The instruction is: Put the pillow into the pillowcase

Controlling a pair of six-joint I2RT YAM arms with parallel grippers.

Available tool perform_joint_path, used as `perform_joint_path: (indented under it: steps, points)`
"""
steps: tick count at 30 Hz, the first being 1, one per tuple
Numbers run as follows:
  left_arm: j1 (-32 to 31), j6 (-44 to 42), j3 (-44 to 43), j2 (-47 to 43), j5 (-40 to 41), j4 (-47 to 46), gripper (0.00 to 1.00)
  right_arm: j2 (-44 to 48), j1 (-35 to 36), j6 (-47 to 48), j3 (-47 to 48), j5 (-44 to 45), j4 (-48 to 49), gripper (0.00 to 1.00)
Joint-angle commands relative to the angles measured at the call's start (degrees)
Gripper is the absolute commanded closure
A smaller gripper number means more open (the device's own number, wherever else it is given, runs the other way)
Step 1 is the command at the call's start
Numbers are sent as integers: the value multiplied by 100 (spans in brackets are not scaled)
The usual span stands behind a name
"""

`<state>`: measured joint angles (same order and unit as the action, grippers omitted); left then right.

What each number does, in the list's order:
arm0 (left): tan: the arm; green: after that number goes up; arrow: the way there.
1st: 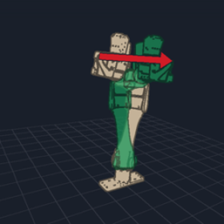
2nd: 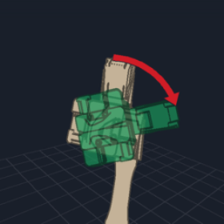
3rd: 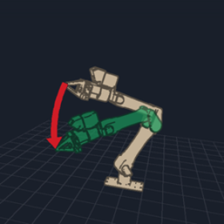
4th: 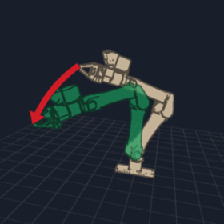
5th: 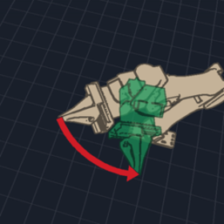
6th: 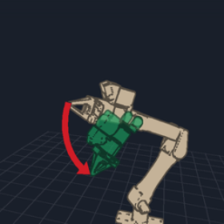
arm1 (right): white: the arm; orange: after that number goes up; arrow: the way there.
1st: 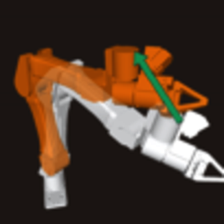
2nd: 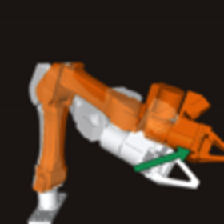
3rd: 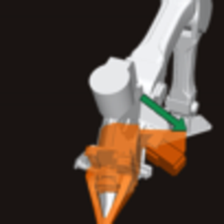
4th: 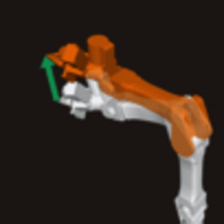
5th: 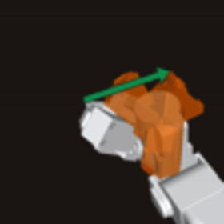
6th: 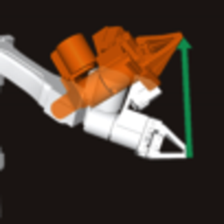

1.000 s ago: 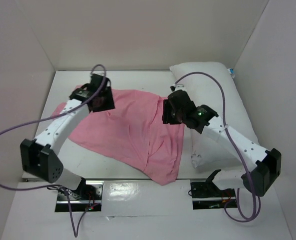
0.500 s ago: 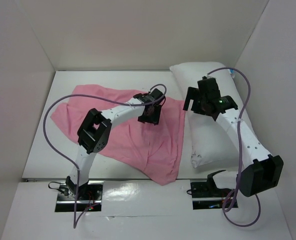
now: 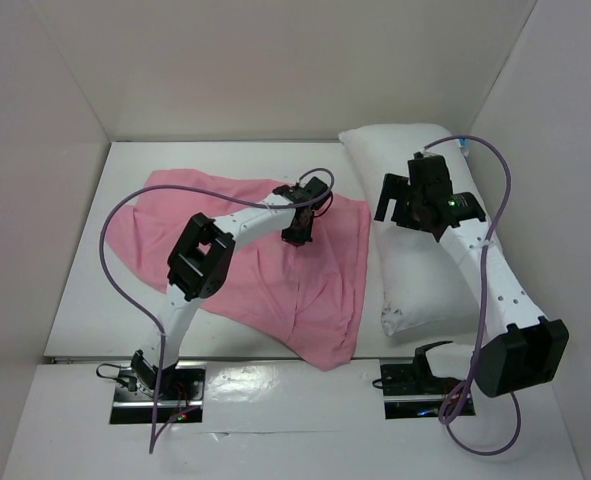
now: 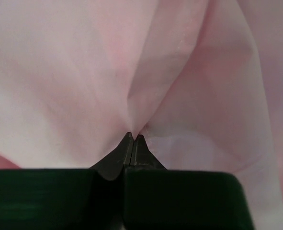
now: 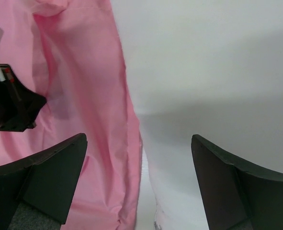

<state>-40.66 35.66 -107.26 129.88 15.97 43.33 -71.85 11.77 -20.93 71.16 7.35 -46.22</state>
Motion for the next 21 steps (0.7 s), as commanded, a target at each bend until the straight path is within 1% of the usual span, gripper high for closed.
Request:
perform_joint_path:
  steps: [1,2,3,4,7,10,14,15,17,18,19,20,21]
  points:
    - [32,117,-94,-261,179,219,100,-232,-52,186,372,344,-185,3]
    - [85,169,-32,-471,179,220,100,-450,-52,186,486,528,-247,3]
    - [85,169,116,-586,127,220,100,-557,0,107,626,939,-352,1]
    - [85,169,196,-709,126,220,100,-671,1,37,941,1135,-353,1]
    - [85,231,495,-1201,12,220,100,-1137,1,36,1461,1663,-354,1]
    - [295,284,706,-1657,-259,220,100,-1751,1,-17,1726,1944,-134,1]
    - [463,336,830,-2089,-602,220,100,-2691,-210,-17,2024,1840,130,1]
    - [541,336,830,-2160,-664,220,100,-3085,-271,-17,2095,1840,130,1]
    - [604,275,830,-2222,-875,220,100,-3413,-341,-17,2314,1516,183,34]
    - [656,214,830,-2309,-928,272,100,-3606,-403,-17,2367,1358,183,57]
    - [656,213,778,-2362,-981,272,100,-3607,-404,-17,2368,1104,183,81]
    - [717,161,707,-2363,-1068,342,100,-3607,-404,-104,2420,1049,183,100]
    - [718,100,707,-2363,-1069,343,100,-3520,-317,-104,2421,988,244,100]
